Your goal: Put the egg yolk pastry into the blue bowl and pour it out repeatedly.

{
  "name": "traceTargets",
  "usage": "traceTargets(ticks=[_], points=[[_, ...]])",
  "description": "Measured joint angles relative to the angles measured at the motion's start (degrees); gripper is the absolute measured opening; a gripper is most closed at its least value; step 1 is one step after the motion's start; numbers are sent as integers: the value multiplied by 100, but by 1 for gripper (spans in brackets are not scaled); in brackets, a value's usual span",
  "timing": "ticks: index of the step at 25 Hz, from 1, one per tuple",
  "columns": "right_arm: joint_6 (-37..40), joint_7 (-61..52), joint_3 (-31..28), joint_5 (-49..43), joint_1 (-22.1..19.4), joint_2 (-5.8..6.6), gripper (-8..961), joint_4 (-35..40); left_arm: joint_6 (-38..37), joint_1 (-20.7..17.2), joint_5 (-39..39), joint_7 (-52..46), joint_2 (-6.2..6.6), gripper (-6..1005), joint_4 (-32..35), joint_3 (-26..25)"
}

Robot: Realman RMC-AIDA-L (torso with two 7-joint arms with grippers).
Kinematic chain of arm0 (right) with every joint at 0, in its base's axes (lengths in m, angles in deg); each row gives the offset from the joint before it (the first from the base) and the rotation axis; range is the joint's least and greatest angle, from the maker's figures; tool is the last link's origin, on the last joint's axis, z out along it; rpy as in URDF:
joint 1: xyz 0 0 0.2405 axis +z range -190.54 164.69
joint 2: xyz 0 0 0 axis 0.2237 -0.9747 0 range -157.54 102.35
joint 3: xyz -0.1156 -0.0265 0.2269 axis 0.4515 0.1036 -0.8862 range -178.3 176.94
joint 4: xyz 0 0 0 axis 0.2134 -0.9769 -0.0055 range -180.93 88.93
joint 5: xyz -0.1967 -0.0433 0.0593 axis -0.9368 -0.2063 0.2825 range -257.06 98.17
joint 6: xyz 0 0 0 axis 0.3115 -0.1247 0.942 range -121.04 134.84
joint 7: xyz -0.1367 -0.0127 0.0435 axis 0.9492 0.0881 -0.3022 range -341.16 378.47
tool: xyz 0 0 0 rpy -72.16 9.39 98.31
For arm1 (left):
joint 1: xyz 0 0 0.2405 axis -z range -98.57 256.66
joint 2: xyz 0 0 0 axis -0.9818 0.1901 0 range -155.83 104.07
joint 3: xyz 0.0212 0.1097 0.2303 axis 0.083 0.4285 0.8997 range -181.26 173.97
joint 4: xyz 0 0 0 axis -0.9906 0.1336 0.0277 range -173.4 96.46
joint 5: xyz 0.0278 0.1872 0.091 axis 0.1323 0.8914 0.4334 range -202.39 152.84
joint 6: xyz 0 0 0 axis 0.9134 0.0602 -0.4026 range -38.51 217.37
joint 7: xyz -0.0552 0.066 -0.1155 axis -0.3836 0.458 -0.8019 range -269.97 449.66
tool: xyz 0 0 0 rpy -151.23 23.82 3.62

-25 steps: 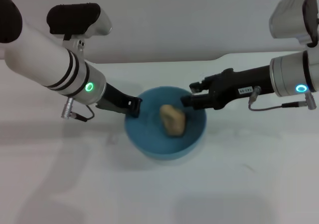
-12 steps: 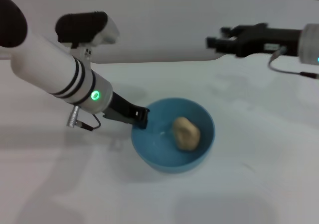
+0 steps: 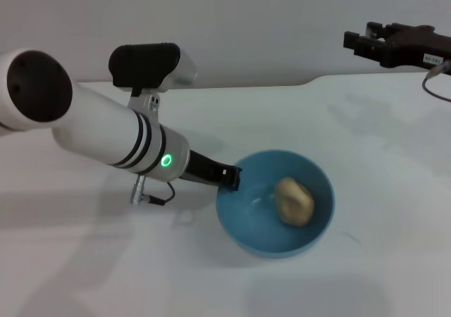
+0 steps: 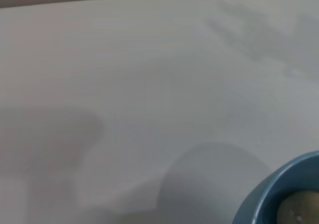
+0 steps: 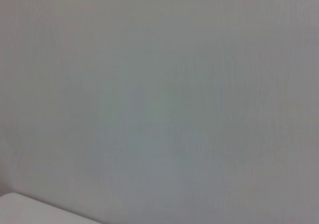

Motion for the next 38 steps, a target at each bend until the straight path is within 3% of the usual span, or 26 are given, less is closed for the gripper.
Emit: traceTargets(ticks=[8, 20, 26, 29, 38], points=[[-34, 6, -11, 7, -14, 4, 511, -90, -287, -25, -8, 5, -5, 52, 387, 90], [-33, 7, -16, 11, -22, -9, 510, -132, -325, -40, -10, 40, 1, 97, 464, 199], [-33, 6, -11, 11, -41, -15, 510, -132, -136, -96, -8, 42, 40, 290, 223, 102], [-33, 5, -9, 12, -54, -22, 510, -132, -65, -159, -8, 42, 50, 524, 143, -119], [-115, 5, -16, 45, -119, -22, 511, -171, -10, -666, -22, 346, 50, 606, -408, -990]])
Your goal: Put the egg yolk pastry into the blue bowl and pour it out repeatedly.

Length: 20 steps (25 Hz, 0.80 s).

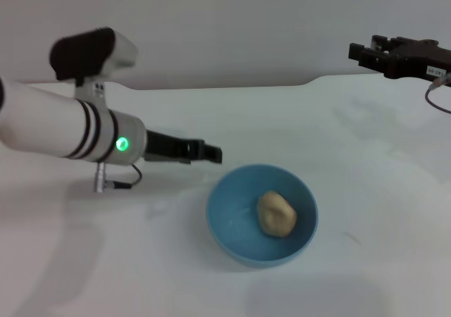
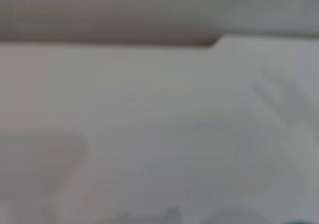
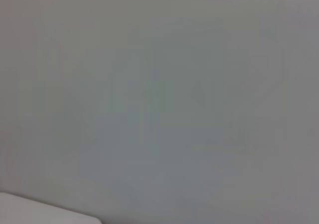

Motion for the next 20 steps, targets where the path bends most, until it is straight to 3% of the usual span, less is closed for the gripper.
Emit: traceTargets(ticks=[3, 10, 12, 13, 16, 20], points=[[-161, 0, 0, 53, -16, 0, 511, -85, -200, -288, -6, 280, -1, 613, -391, -159], [-460, 47, -136, 1063, -122, 25, 511, -494, -1824, -1111, -215, 1098, -5, 606, -692, -183], [-475, 391, -391, 1650, -203, 25, 511, -711, -2850, -1478, -281, 1436, -13, 604, -691, 5], [-471, 558, -463, 1881, -225, 26, 511, -808, -2850, -1478, -281, 1436, -13, 604, -691, 5], [-451, 931, -579, 2488, -274, 28, 510, -1084, -4048, -1830, -289, 1563, -7, 604, -663, 368], [-438, 1568, -774, 3546, -367, 30, 509, -1559, -6019, -2207, -135, 1639, -2, 603, -448, 1084]])
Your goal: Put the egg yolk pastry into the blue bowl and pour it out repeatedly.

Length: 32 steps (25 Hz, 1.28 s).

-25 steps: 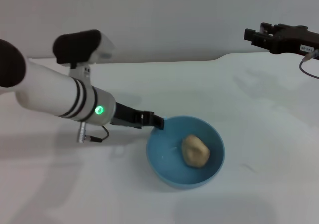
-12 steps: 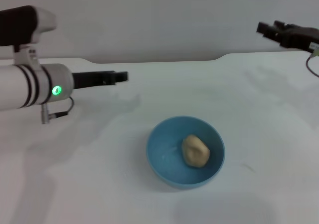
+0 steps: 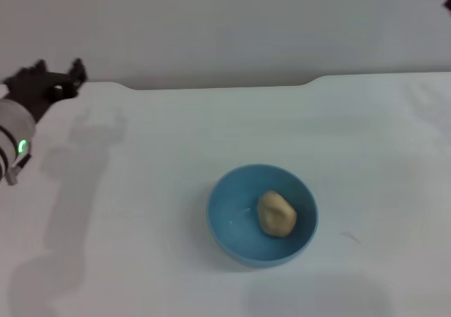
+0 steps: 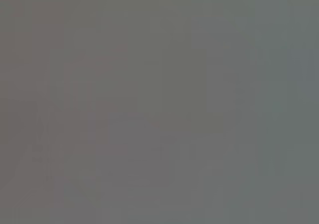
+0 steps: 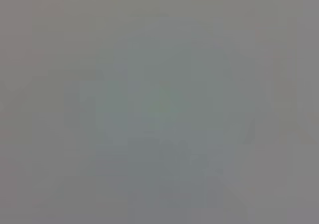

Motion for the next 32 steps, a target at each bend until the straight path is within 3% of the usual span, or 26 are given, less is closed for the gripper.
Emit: traceTargets(ticks=[5, 9, 16, 19, 22, 32], points=[[108, 881, -295, 1529, -53, -5, 507, -797, -3078, 114, 311, 21, -10, 603, 1402, 1258], [424, 2820, -468, 2569, -38, -17, 507, -1487, -4810, 566, 326, -463, -37, 604, 2813, 2100], [733, 8201, -473, 4080, 412, -51, 507, -2952, -4940, 706, 334, -1972, 11, 604, 3658, 2214], [737, 9444, -473, 4244, 502, -61, 507, -3219, -4932, 698, 347, -2056, 18, 604, 3944, 2242], [747, 9717, -485, 4267, 483, -70, 507, -3249, -4983, 574, 345, -2097, 14, 603, 3989, 2230], [708, 9098, -491, 4288, 515, -74, 507, -3319, -5131, 406, 317, -2201, -36, 603, 3913, 2241]])
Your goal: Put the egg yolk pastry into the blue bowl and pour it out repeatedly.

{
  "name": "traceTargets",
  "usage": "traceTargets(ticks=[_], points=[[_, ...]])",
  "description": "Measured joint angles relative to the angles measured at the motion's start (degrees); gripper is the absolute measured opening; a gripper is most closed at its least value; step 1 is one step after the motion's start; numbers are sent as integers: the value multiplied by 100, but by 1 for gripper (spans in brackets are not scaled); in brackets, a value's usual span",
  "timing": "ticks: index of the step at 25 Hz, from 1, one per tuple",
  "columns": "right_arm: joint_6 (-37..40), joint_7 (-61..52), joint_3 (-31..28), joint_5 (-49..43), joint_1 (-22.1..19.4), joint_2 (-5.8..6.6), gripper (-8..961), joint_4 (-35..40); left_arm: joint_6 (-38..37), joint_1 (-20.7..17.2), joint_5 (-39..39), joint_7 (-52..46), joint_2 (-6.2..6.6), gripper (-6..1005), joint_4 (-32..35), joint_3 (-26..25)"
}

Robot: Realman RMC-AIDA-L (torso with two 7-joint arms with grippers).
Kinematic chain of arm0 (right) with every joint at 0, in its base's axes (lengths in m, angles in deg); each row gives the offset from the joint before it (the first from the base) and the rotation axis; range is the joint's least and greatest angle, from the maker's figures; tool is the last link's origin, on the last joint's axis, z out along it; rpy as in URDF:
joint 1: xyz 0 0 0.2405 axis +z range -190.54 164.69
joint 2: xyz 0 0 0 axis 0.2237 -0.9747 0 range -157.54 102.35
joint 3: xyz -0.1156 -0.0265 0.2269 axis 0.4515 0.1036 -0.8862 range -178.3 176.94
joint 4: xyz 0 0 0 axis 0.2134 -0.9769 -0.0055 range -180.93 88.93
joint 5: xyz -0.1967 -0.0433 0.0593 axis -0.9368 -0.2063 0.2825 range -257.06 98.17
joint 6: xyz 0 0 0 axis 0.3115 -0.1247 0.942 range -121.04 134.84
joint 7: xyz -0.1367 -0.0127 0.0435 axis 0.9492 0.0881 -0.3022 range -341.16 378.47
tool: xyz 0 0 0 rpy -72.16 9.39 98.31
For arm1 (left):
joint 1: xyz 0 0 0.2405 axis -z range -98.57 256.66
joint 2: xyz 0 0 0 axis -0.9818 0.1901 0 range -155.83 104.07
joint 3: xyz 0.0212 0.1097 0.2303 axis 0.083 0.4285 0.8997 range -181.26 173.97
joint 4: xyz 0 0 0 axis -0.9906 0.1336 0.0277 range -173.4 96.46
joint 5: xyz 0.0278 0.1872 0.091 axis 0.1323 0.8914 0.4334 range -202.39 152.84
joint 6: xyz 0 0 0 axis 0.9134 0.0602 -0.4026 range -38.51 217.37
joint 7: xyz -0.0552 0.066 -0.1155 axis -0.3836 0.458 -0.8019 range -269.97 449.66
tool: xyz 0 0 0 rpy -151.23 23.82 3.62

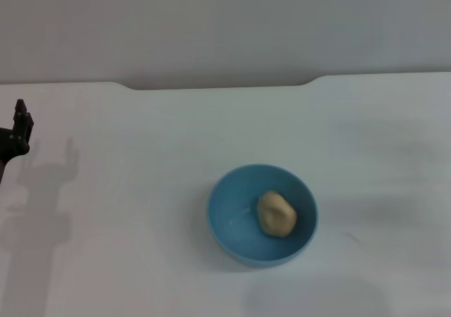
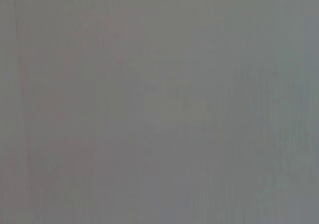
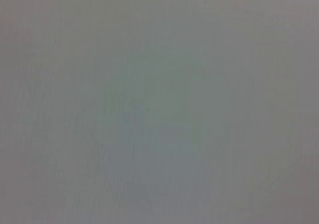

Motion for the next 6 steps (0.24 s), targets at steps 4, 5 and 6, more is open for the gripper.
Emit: traceTargets(ticks=[4, 5, 6], points=[[-5, -313, 1, 1, -10, 0, 507, -5, -111, -13, 23, 53, -3, 603, -29, 27], [-8, -394, 9, -5, -19, 0, 507, -6, -125, -11, 24, 55, -1, 603, -30, 29], [-9, -428, 18, -11, -25, 0, 507, -6, -138, -9, 25, 56, -1, 603, -30, 29]])
